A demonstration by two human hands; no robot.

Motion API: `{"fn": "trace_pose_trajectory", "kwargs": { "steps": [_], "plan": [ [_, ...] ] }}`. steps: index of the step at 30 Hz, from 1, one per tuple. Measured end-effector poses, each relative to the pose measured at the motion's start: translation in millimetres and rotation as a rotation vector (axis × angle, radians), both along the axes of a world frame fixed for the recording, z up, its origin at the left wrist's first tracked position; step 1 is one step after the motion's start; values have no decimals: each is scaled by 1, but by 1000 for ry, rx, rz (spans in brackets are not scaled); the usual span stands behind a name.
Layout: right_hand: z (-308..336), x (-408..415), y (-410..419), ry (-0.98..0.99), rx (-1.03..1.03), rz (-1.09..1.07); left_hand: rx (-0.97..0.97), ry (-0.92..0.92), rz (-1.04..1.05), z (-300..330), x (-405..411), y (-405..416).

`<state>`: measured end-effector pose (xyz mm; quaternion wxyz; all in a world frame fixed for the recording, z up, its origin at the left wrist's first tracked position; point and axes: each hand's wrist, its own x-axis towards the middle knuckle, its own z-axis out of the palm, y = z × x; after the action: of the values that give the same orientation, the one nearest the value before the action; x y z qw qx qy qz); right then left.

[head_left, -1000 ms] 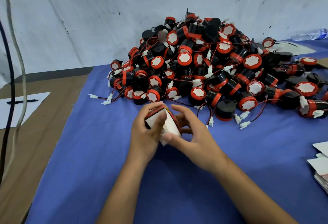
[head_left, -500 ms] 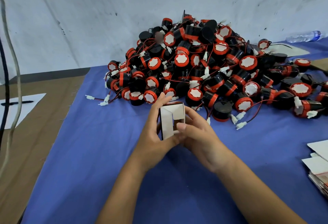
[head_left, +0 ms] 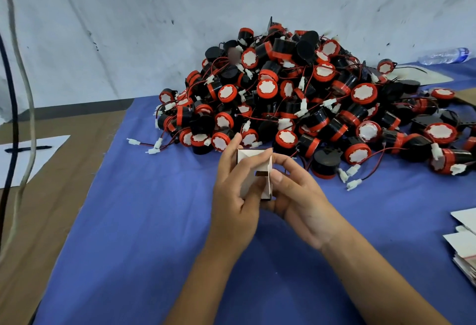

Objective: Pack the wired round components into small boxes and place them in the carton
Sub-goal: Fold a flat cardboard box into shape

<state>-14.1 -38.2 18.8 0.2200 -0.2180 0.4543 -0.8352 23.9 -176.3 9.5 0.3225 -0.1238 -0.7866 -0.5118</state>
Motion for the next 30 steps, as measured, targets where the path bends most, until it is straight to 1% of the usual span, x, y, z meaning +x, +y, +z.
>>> {"fn": "trace_pose_trajectory", "kwargs": {
  "steps": [3, 5, 8, 11, 12, 15, 17, 19, 22, 27, 30],
  "plan": [
    [-1, 1, -4, -23, -20, 0, -101, 98, 119, -3, 0, 1],
    [-3, 1, -8, -38, 9, -43, -122, 93, 108, -1, 1, 2],
    [-5, 0, -8, -68, 53, -112, -94, 21, -4, 4, 3, 2],
    [-6, -3, -5, -64, 109, -174, -8, -114, -153, 5, 4, -6],
    [-6, -4, -4, -57, 137, -197, -7, -165, -180, 4, 4, -11],
    [-10, -5, -4, -3, 207, -191, -133, -282, -155, -1, 2, -25],
    [-11, -3, -6, 65, 242, -157, -159, -316, -108, -6, 1, -28],
    [-11, -2, -9, 123, 275, -149, -114, -301, -57, -9, 0, -28],
    [-10, -3, -7, 147, 282, -143, -157, -223, 1, -11, -3, -28],
    [-11, -4, -7, 190, 314, -181, -180, -211, 21, -11, -2, -25],
    [-12, -5, -7, 196, 339, -201, -216, -170, 13, -10, -3, -23]
  ]
}}
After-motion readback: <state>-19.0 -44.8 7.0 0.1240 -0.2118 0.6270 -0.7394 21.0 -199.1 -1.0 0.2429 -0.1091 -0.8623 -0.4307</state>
